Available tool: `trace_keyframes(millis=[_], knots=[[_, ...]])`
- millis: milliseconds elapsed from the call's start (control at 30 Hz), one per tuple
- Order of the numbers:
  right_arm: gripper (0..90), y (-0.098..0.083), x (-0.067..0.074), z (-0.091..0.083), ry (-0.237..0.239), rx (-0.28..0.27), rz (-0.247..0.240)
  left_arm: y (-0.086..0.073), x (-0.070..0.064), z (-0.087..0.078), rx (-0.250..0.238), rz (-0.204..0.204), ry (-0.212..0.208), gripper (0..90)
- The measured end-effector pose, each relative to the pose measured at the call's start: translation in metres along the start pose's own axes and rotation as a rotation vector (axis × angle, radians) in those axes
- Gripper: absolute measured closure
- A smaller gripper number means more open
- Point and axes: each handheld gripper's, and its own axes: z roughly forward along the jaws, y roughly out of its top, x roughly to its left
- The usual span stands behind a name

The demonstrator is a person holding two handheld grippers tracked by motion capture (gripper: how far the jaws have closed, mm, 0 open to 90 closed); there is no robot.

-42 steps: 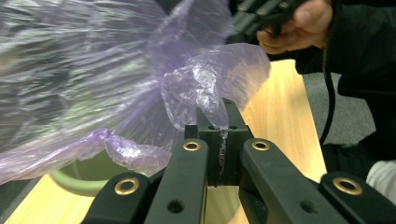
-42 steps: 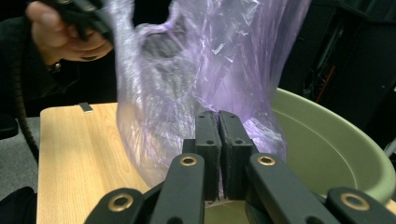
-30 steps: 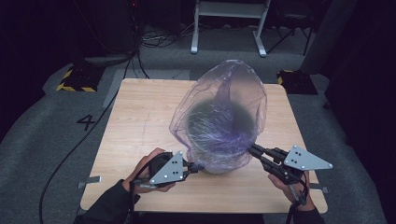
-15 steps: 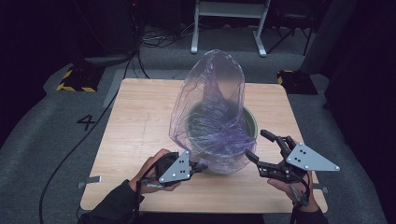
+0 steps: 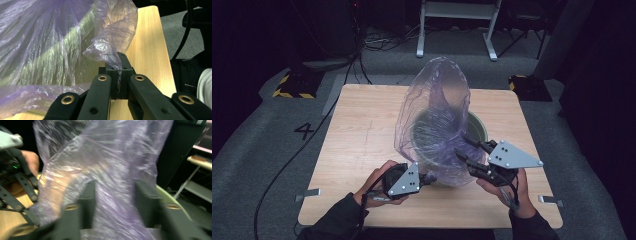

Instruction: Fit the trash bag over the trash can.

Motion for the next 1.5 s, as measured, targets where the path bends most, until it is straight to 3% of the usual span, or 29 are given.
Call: trace_keyframes(millis=[100, 167, 300, 367, 433, 533, 633, 733, 800, 1000, 1100, 1300, 1433, 1467, 1500], knots=[[84.9, -0.005, -0.006, 0.001, -0.013, 0.017, 0.015, -0.004, -0.001, 0.001, 0.011, -0.001, -0.005, 89.5], [89.7, -0.008, -0.010, -0.002, -0.007, 0.017, 0.021, -0.007, -0.001, 0.004, 0.027, 0.000, -0.002, 89.5], [90.0, -0.015, -0.015, -0.009, -0.019, 0.020, 0.032, -0.013, -0.001, 0.010, 0.036, -0.024, -0.011, 88.5], [90.0, -0.018, -0.018, -0.013, -0.023, 0.017, 0.040, -0.015, -0.001, 0.011, 0.034, -0.037, -0.017, 82.0], [90.0, -0.021, -0.020, -0.016, -0.024, 0.015, 0.050, -0.019, -0.002, 0.010, 0.041, -0.064, -0.005, 69.5], [90.0, -0.027, -0.023, -0.019, -0.030, 0.013, 0.069, -0.025, 0.001, 0.002, 0.017, -0.128, -0.001, 54.3], [90.0, -0.032, -0.027, -0.022, -0.044, 0.012, 0.087, -0.032, 0.003, -0.013, -0.003, -0.189, 0.009, 34.1], [90.0, -0.035, -0.029, -0.025, -0.055, 0.007, 0.096, -0.040, 0.005, -0.033, -0.056, -0.256, 0.008, 22.7], [90.0, -0.038, -0.030, -0.027, -0.060, 0.004, 0.103, -0.046, 0.007, -0.047, -0.078, -0.287, 0.041, 17.9], [90.0, -0.046, -0.033, -0.030, -0.038, -0.018, 0.105, -0.050, 0.026, -0.082, -0.157, -0.375, 0.170, 16.8], [90.0, -0.044, -0.031, -0.031, -0.033, -0.024, 0.086, -0.043, 0.038, -0.089, -0.200, -0.422, 0.204, 15.3], [90.0, -0.044, -0.027, -0.026, -0.016, -0.021, 0.062, -0.021, 0.054, -0.089, -0.220, -0.443, 0.203, 15.2], [89.2, -0.046, -0.027, -0.025, -0.014, -0.021, 0.057, -0.009, 0.070, -0.083, -0.189, -0.488, 0.248, 17.5], [89.0, -0.046, -0.027, -0.026, -0.012, -0.023, 0.057, -0.007, 0.076, -0.081, -0.203, -0.512, 0.211, 21.2], [88.8, -0.047, -0.026, -0.026, -0.014, -0.025, 0.061, -0.007, 0.078, -0.080, -0.205, -0.512, 0.201, 27.4]])
